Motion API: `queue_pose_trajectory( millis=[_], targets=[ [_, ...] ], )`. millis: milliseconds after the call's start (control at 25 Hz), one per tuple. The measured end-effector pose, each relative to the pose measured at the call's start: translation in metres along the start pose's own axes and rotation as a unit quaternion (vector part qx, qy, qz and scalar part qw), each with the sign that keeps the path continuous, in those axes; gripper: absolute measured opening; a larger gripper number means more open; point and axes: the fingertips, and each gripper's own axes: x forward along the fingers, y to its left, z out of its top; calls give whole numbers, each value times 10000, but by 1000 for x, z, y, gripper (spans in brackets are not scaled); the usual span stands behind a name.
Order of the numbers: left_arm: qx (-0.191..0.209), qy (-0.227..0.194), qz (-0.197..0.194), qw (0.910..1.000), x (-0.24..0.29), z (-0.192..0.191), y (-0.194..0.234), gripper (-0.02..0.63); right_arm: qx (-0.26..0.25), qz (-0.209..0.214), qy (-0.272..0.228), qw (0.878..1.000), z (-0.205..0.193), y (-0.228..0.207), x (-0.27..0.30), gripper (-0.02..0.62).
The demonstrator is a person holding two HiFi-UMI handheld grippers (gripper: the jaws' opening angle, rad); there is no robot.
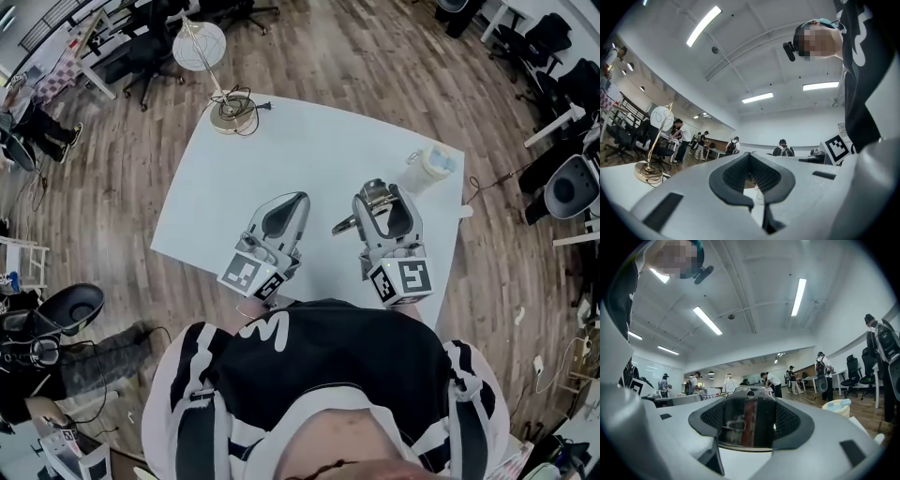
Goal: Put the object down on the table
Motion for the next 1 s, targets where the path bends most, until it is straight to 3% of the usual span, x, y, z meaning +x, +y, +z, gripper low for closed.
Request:
queue_pose_trajectory(
  millis=[480,640,1000],
  targets=[
    [-9,45,328,9995,-7,-11,5,5,-707,358,350,9962,-46,-15,24,298],
    [-39,124,479,9988,-16,-17,5,5,-643,431,703,9945,-81,-23,29,298],
    [-57,281,699,9971,-27,-25,3,5,-1064,594,1443,9820,-142,-32,31,298]
  ],
)
